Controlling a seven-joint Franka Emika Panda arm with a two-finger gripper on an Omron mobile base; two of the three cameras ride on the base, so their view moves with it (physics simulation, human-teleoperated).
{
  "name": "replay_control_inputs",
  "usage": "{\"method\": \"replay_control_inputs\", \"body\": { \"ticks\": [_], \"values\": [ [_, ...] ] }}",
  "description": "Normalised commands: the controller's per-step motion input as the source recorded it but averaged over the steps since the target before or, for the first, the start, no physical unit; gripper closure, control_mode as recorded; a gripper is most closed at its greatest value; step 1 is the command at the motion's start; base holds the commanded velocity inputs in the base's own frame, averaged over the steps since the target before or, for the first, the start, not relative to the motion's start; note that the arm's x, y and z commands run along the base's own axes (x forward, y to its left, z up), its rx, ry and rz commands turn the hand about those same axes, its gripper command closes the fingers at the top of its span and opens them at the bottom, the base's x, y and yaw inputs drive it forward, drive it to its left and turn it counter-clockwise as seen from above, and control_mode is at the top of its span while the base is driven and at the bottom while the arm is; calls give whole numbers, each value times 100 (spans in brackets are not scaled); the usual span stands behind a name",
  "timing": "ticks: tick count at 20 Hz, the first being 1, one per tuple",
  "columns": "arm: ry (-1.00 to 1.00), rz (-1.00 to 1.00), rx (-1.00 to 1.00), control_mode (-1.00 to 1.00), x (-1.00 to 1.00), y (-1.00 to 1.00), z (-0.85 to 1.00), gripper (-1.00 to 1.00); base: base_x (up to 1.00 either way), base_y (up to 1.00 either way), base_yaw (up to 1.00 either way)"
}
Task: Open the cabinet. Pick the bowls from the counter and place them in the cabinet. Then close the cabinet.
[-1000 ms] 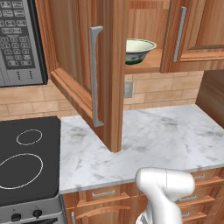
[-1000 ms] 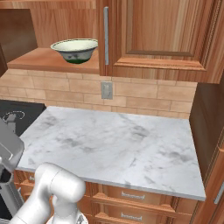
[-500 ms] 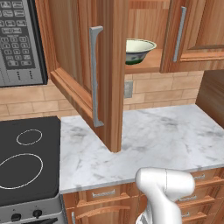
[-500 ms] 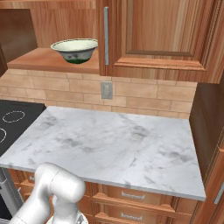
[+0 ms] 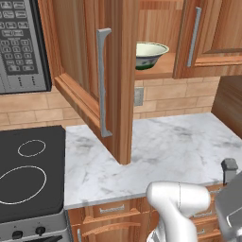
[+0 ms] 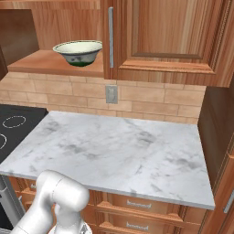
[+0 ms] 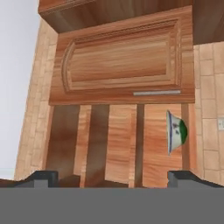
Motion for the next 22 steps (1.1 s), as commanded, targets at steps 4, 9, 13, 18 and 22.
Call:
{"method": "replay_control_inputs", "body": {
  "ticks": [4,9,13,18,22],
  "values": [
    [-16,-18,0,-100,-9,87,-5,-100,0,0,0],
    [-8,-18,0,-100,0,91,0,-100,0,0,0],
    [-6,-18,0,-100,0,83,0,-100,0,0,0],
    [-2,-14,0,-100,3,67,0,-100,0,0,0],
    [0,-4,0,-100,18,40,0,-100,0,0,0]
  ]
}}
